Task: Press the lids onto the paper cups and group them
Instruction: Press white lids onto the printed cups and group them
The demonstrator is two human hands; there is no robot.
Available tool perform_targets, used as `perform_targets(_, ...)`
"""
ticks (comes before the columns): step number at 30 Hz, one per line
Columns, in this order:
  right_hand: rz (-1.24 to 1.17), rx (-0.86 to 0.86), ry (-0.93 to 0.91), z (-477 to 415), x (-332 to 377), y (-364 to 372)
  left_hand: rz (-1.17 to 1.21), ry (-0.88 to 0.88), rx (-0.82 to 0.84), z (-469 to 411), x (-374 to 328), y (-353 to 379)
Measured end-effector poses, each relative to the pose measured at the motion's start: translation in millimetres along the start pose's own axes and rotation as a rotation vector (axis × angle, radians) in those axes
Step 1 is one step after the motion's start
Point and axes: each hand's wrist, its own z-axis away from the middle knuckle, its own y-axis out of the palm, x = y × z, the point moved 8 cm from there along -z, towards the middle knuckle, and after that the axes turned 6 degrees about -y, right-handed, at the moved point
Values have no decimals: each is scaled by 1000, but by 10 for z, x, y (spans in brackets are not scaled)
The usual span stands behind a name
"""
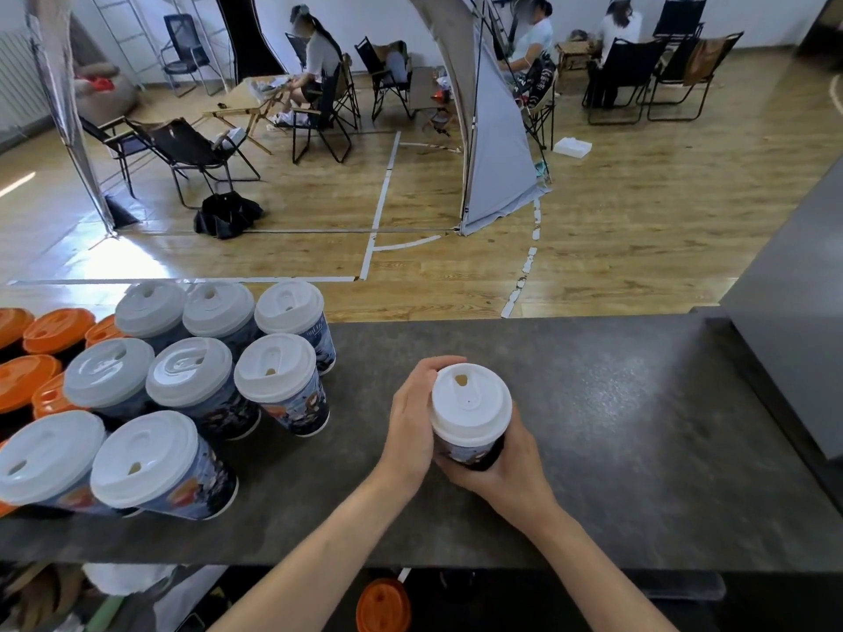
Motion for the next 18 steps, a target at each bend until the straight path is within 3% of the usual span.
perform_targets(4,-5,35,-5,-1,-31,25,-54,-105,172,-99,-39,71)
perform_targets(12,-23,-6,-29,9,82,35,22,111,-37,145,14,24)
perform_targets(14,-31,2,-20,12,65,31,14,52,-19,92,-30,47)
perform_targets(18,-40,40,-14,10,78,30,-72,-192,219,-73,-75,130)
